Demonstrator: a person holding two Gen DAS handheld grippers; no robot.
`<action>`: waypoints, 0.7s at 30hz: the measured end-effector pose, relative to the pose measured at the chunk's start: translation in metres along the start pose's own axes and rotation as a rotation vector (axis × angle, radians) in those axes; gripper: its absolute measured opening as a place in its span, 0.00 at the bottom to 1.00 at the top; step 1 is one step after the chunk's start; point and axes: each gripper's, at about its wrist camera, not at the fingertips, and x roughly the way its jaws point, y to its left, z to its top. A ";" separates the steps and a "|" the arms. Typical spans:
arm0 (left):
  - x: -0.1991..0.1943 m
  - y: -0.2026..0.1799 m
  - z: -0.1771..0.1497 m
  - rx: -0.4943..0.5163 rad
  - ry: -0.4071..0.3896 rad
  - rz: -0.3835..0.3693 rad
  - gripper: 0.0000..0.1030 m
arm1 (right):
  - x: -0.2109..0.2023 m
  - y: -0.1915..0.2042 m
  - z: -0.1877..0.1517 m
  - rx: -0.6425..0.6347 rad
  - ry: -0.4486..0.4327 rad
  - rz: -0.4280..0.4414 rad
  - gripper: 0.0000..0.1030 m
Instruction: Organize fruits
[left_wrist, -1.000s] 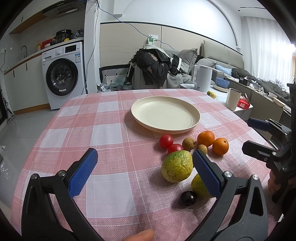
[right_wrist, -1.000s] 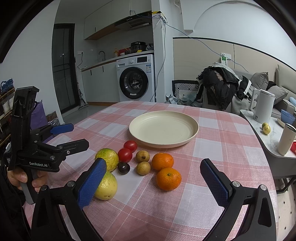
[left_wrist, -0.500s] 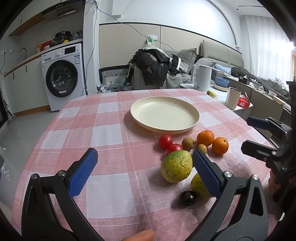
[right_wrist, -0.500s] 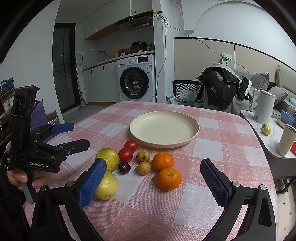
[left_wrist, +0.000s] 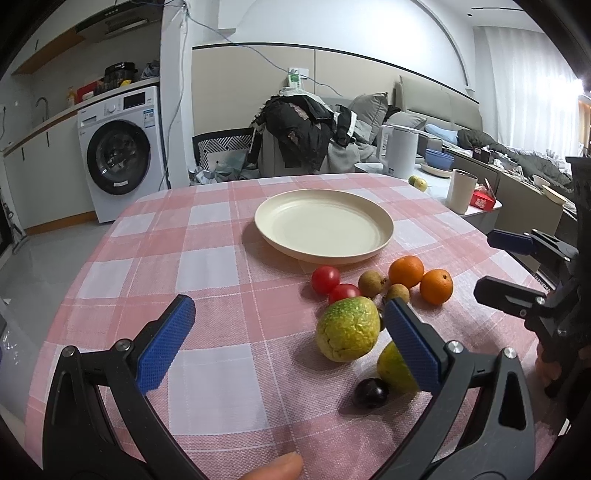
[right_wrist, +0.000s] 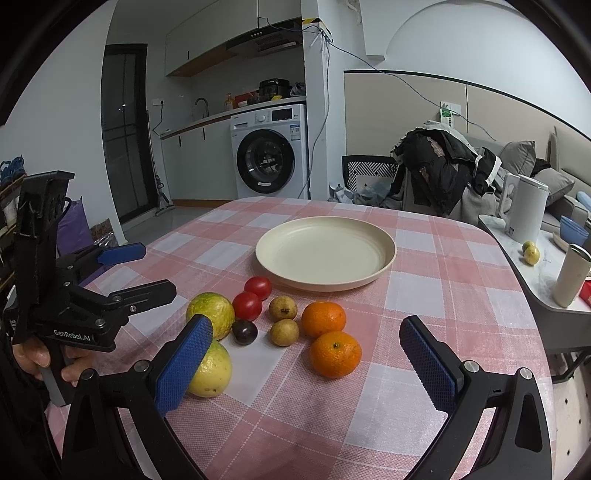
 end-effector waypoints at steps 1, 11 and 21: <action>0.001 0.001 0.000 -0.006 0.003 -0.003 0.99 | 0.000 0.000 0.000 0.000 0.001 -0.002 1.00; 0.005 0.002 -0.001 -0.012 0.018 0.010 0.99 | 0.004 -0.008 0.000 0.040 0.022 -0.064 1.00; 0.014 -0.002 0.000 0.017 0.063 0.017 0.99 | 0.028 -0.018 -0.002 0.074 0.184 -0.043 0.87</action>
